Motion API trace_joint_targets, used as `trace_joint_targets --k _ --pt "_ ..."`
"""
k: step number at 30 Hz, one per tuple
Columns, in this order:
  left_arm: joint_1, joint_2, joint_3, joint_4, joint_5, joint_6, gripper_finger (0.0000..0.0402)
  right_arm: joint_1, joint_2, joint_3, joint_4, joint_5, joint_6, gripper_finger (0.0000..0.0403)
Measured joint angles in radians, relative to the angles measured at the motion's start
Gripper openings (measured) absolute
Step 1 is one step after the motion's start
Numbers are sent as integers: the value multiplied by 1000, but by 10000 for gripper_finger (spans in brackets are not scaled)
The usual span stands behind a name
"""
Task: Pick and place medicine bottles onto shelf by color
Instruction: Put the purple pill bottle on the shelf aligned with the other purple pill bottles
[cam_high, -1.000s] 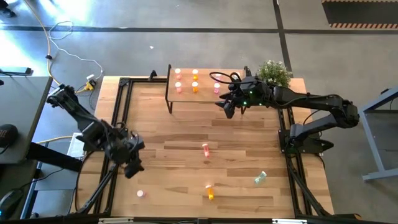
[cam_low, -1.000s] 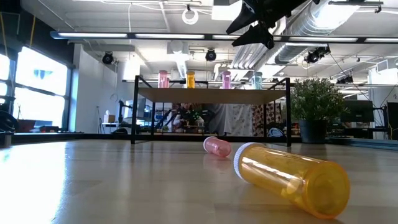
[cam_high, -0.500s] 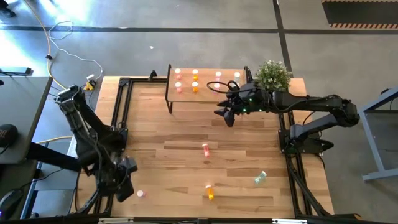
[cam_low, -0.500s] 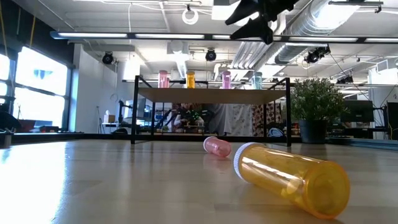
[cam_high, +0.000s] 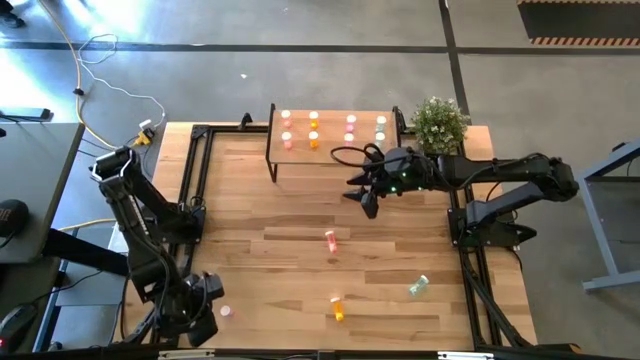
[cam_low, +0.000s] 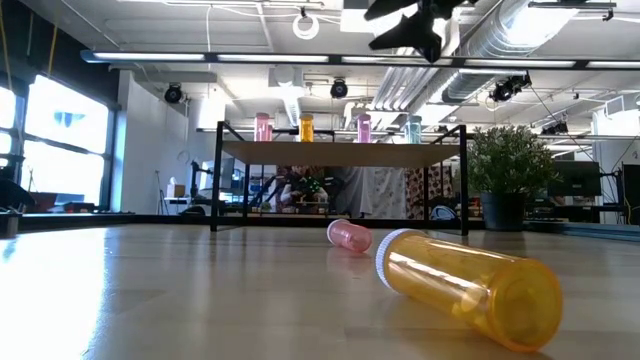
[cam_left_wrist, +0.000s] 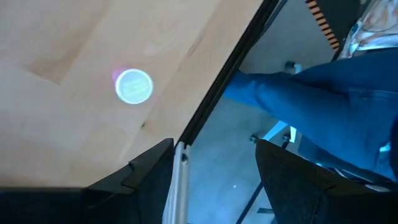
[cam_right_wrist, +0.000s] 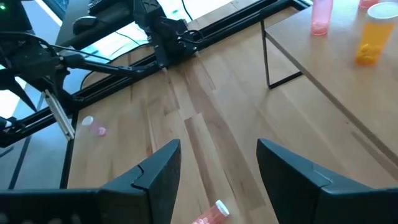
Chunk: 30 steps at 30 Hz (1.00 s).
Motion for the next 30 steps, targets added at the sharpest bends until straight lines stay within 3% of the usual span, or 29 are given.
trace_joint_targets --k 14,24,30 --pt "-1 87 0 29 0 -18 216 76 0 0 -14 57 1 202" --pt "-134 177 2 183 -228 -174 216 76 0 0 -35 57 -8 202" --pt "-189 250 24 170 -334 -268 216 76 0 0 -37 57 -8 202"
